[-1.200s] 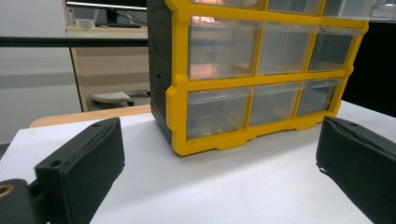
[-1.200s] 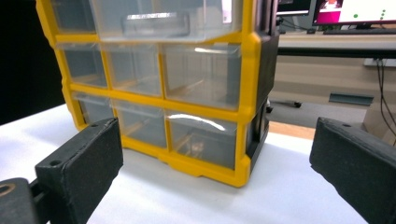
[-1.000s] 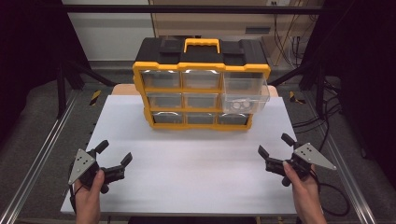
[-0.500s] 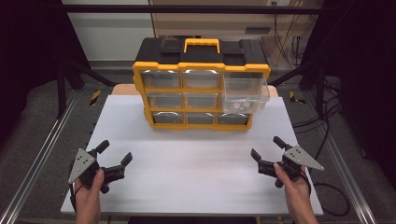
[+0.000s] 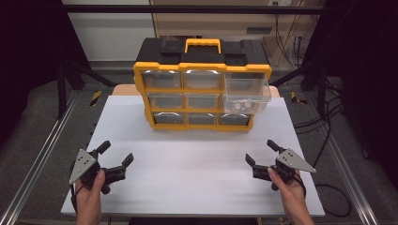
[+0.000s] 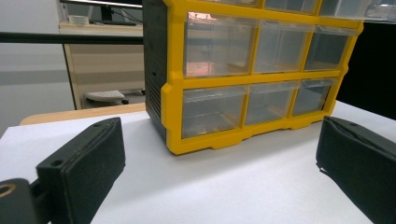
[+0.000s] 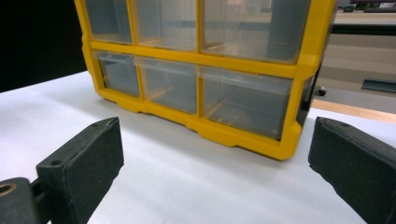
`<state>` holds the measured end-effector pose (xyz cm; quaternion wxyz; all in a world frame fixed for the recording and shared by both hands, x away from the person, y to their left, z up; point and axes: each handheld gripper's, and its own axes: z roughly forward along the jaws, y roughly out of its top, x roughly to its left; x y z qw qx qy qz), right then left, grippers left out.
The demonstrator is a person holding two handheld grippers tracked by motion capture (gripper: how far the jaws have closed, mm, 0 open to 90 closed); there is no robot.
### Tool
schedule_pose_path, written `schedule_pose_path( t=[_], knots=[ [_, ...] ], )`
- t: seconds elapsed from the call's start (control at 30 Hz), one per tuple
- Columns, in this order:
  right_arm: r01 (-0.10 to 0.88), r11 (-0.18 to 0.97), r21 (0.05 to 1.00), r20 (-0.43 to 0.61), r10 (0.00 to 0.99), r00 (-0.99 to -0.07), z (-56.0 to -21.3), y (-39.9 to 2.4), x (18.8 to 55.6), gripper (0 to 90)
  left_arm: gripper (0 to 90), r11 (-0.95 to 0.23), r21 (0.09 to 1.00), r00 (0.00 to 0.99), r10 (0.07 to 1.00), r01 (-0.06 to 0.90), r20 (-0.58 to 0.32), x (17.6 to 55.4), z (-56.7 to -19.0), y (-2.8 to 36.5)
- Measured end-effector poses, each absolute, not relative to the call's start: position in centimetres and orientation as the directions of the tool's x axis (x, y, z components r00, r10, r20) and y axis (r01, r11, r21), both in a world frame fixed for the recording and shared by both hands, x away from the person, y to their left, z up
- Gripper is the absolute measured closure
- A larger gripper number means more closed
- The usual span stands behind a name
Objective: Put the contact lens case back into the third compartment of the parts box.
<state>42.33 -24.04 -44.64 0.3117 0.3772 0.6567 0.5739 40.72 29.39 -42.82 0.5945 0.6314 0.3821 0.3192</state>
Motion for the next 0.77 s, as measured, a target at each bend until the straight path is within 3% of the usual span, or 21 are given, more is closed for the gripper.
schedule_pose_path(
  t=[0.77],
  knots=[
    [0.102,0.092,0.991,-0.016,0.816,-0.578,-45.2,-21.7,43.2,4.5,1.0,0.005,0.993,0.532,0.844,0.115,-0.066,40.8,-43.1,28.6]
  ],
)
